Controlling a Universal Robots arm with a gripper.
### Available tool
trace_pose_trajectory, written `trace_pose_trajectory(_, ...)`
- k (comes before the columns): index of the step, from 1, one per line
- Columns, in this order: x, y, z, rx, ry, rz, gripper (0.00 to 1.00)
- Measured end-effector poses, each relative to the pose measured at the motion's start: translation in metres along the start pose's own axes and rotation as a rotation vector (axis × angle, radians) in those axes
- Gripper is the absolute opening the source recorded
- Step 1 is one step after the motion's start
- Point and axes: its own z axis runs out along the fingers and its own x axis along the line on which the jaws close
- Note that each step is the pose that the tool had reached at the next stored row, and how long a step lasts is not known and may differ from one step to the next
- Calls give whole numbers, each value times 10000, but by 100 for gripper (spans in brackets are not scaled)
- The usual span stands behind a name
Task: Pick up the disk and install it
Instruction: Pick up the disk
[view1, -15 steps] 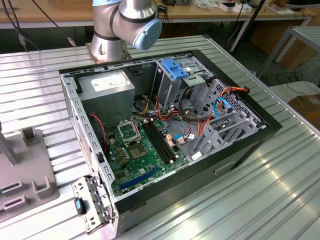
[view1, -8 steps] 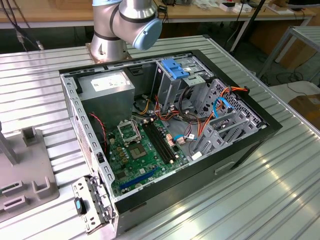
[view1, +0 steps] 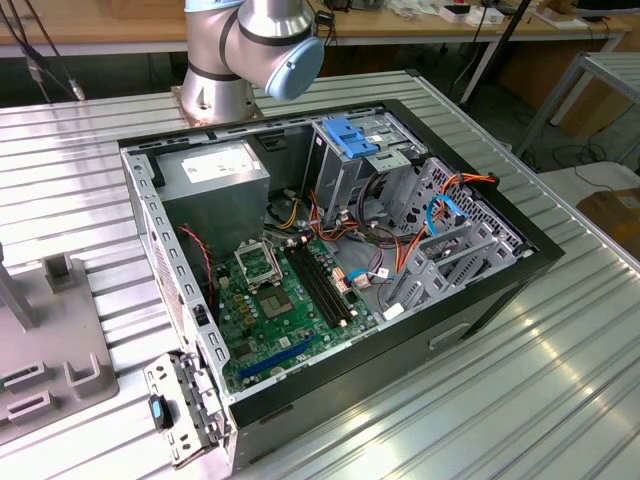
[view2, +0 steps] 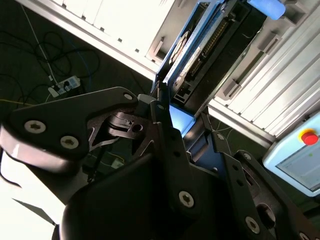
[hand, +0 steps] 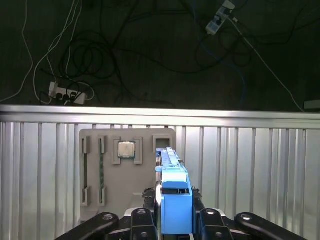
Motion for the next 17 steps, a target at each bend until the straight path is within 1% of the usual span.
trace_pose_trajectory(3,-1,0,-32,0,0,0,37)
trace_pose_trajectory(7,-1,0,-55,0,0,0,37)
trace_pose_trajectory(17,-2,1,-95,1,0,0,37)
